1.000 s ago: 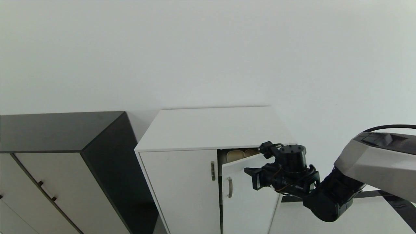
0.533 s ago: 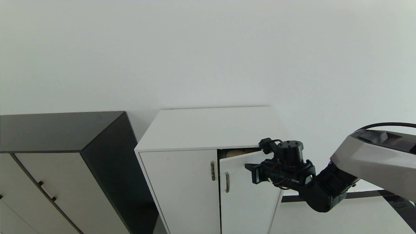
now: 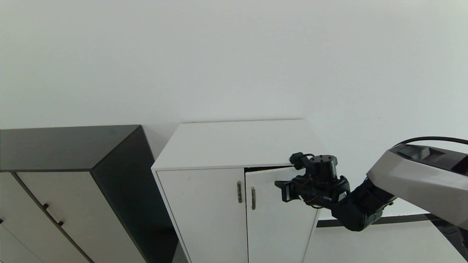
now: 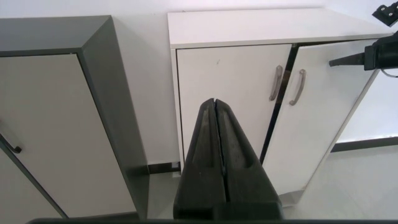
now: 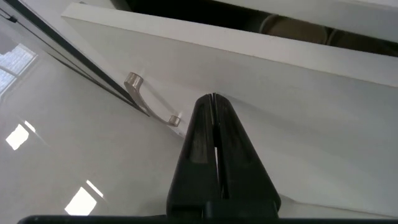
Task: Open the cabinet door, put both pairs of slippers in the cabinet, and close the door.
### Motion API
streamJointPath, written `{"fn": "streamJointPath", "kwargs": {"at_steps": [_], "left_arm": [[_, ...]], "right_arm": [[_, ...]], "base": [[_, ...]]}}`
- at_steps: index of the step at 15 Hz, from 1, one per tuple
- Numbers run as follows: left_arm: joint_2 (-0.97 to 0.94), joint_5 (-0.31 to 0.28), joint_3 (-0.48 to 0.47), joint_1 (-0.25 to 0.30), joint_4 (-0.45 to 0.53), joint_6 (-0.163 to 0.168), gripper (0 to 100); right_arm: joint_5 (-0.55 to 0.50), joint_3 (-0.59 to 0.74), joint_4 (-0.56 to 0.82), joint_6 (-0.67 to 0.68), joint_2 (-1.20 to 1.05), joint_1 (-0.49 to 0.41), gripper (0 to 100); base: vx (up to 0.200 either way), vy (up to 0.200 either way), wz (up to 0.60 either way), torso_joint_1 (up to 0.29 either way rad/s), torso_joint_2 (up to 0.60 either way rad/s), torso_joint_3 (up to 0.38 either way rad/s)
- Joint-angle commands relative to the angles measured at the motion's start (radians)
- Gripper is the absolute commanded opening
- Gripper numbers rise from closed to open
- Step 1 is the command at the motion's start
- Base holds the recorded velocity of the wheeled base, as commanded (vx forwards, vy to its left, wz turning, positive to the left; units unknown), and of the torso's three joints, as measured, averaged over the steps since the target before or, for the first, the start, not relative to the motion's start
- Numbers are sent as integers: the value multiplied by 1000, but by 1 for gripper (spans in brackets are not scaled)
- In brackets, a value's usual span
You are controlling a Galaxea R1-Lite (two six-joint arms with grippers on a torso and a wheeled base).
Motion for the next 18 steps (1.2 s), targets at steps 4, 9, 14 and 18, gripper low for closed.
{"fn": "streamJointPath", "kwargs": {"at_steps": [4,9,14,18], "left_arm": [[1,0,0,2,0,-1,0],[1,0,0,0,0,-1,0],[1,0,0,0,0,-1,0],[1,0,0,0,0,-1,0]], "right_arm": [[0,-17,3,1,8,-10,0],[0,-23,3,1,8,-21,0],[-1,-31,4,1,8,-21,0],[-1,-48,33,-1,8,-21,0]], "base": [[0,0,0,0,0,0],[0,0,0,0,0,0],[0,0,0,0,0,0],[0,0,0,0,0,0]]}}
